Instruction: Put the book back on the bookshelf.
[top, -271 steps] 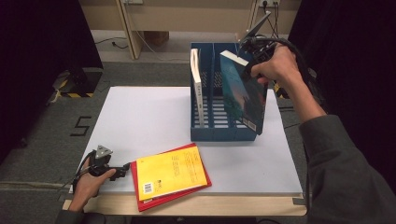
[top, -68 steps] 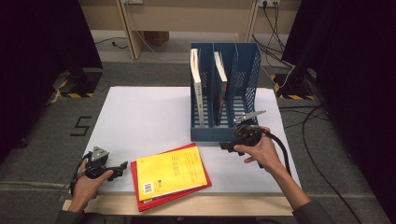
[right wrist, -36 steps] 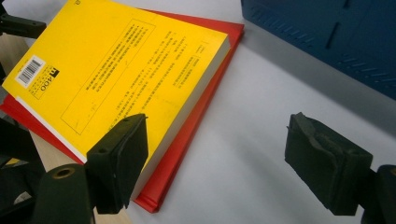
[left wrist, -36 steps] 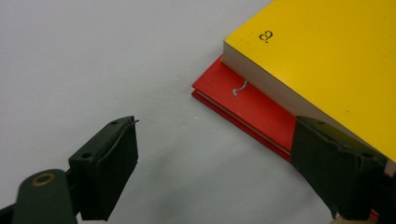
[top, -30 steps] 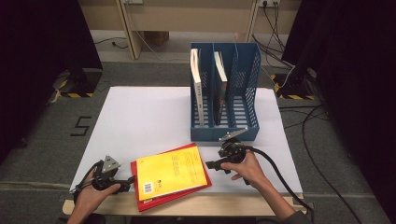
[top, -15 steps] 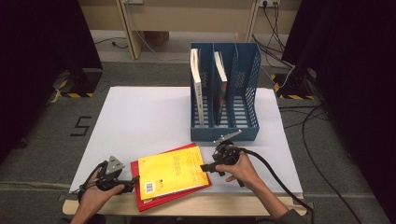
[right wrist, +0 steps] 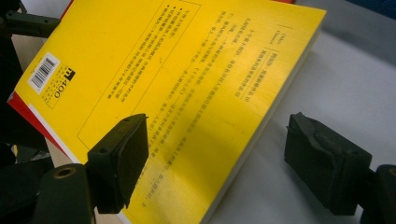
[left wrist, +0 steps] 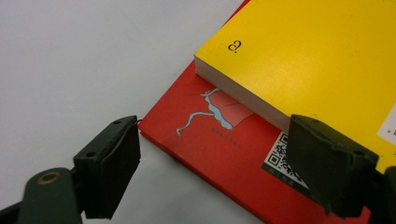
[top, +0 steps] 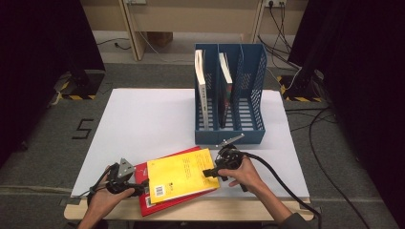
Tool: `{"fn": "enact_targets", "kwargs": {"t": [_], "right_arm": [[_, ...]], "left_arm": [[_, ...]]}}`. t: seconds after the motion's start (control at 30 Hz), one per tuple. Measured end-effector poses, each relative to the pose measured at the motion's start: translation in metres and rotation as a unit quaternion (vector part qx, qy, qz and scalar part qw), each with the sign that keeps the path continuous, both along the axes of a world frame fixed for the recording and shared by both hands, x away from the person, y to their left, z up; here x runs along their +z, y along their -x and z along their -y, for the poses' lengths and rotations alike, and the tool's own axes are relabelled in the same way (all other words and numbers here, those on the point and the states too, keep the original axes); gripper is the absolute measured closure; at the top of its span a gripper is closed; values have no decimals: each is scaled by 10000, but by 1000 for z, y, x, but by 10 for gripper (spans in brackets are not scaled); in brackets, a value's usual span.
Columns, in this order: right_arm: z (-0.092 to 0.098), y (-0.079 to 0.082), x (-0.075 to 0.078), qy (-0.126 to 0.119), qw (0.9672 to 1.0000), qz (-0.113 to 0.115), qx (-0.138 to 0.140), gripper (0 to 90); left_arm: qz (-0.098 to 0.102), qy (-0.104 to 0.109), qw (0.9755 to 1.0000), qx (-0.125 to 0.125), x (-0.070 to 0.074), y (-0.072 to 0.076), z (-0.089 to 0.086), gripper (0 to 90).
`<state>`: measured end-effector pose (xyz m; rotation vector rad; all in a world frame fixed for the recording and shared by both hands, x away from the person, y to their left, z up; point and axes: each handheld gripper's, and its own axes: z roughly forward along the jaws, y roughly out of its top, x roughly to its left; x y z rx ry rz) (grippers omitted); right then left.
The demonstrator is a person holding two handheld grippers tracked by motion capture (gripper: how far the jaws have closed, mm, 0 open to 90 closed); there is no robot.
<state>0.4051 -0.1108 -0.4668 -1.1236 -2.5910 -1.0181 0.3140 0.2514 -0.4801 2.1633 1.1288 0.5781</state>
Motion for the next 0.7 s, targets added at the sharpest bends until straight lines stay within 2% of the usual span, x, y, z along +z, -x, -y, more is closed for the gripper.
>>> {"fn": "enact_targets", "kwargs": {"t": [0.17, 0.3, 0.43, 0.47, 0.6, 0.63, 0.7], "right_arm": [[-4, -3, -7, -5, 9999, -113, 10, 223], [-6, -5, -9, -155, 9996, -241, -86, 201], [-6, -7, -9, -230, 9986, -387, -267, 235], [-5, -8, -8, -181, 9988, -367, -283, 265], [-4, -7, -4, -277, 9979, -391, -428, 287], [-3, -7, -2, -342, 9970, -480, -505, 287], [-1, -9, 1, -422, 9967, -446, -534, 288]], "left_arm": [[24, 17, 10000, 44, -1, -1, 1, 156], [4, 19, 10000, 89, -1, 0, 1, 149], [-39, 53, 9999, 123, -1, 0, 1, 150], [-45, 56, 9999, 132, -1, 0, 1, 154], [-39, 39, 9999, 153, -1, 0, 3, 164], [-79, 117, 9998, 123, -1, 0, 3, 169], [-152, 269, 9995, 76, -2, 0, 4, 214]]}}
